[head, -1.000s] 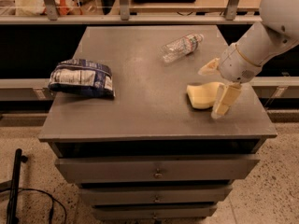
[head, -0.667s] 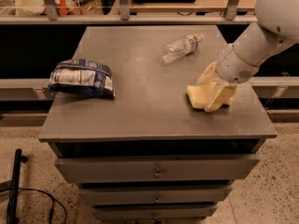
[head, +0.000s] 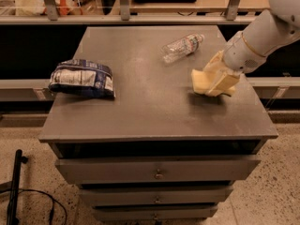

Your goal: Pick sponge

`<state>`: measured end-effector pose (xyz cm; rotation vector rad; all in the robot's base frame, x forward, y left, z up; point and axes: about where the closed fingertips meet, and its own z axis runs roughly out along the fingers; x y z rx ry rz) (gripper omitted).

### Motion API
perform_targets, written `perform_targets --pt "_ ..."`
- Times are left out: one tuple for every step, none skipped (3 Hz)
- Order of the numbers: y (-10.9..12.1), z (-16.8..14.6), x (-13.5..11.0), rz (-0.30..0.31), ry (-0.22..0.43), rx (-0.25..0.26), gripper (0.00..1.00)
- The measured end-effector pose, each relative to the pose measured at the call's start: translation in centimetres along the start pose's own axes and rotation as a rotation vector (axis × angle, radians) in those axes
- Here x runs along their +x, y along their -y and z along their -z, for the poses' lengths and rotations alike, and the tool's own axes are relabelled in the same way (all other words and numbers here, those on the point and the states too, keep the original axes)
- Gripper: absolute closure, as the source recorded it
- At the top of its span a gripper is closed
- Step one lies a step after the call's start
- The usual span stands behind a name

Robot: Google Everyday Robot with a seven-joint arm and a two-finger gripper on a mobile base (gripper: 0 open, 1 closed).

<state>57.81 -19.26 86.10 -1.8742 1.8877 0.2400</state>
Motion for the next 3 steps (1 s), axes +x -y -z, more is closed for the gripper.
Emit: perform_targets --pt "4.1 3.5 -1.2 -0.047 0.110 0.135 1.00" --pt "7.3 7.4 -3.8 -0.033 0.237 0.246 1.00" --pt "7.3 7.4 -3.8 -0.033 0.237 0.246 1.00"
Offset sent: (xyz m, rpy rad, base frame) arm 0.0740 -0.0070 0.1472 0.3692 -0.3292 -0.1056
